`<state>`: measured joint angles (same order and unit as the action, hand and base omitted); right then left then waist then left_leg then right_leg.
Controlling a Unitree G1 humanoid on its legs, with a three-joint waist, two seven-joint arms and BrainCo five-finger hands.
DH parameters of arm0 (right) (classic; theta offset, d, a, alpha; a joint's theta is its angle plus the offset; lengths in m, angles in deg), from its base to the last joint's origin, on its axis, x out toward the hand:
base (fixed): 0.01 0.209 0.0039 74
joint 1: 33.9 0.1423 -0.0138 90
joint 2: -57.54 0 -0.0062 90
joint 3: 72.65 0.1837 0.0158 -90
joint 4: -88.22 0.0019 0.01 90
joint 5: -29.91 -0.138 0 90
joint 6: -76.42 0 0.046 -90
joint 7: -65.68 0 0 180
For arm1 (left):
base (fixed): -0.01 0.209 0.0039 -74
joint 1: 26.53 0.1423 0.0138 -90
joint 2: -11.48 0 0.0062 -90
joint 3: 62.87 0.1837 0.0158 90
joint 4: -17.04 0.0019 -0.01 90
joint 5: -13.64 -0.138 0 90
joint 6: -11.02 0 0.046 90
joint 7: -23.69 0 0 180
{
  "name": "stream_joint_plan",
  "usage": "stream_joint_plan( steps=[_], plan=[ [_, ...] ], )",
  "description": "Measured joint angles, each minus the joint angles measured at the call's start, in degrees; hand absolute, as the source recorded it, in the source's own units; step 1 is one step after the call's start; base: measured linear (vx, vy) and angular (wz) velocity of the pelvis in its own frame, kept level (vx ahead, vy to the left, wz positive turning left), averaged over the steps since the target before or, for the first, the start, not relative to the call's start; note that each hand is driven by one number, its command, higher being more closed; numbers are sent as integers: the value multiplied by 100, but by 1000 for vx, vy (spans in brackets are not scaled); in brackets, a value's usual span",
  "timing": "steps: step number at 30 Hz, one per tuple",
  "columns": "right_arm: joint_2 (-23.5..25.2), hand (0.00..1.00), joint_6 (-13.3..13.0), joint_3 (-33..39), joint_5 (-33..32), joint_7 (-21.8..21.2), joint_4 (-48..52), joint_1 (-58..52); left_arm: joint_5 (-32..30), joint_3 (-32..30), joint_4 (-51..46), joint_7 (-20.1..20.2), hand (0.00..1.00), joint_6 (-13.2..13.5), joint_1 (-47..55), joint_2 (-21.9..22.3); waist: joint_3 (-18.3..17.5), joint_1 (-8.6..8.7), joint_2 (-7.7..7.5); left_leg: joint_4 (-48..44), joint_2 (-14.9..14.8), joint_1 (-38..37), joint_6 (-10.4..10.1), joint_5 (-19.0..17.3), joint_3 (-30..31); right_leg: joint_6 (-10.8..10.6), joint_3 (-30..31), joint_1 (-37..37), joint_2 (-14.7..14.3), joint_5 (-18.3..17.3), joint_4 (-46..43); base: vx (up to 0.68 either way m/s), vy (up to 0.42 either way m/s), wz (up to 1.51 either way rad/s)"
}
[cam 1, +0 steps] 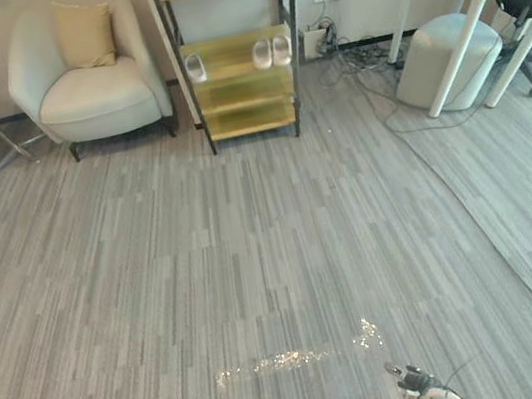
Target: Organize the slippers on the shoe rack
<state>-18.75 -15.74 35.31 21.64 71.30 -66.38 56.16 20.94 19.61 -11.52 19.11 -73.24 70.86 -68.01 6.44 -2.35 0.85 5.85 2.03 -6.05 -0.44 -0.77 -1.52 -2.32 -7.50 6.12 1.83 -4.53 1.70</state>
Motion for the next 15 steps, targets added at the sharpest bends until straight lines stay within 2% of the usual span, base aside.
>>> stream_joint_plan(
  steps=[15],
  plan=[
    [1,0,45,-8,145,-2,-13,3,-37,-1,6,16,0,0,-1,-7,27,-9,-11,5,6,-37,3,4,24,0,-40,99,7,1,17,-5,-3,0]
  ],
)
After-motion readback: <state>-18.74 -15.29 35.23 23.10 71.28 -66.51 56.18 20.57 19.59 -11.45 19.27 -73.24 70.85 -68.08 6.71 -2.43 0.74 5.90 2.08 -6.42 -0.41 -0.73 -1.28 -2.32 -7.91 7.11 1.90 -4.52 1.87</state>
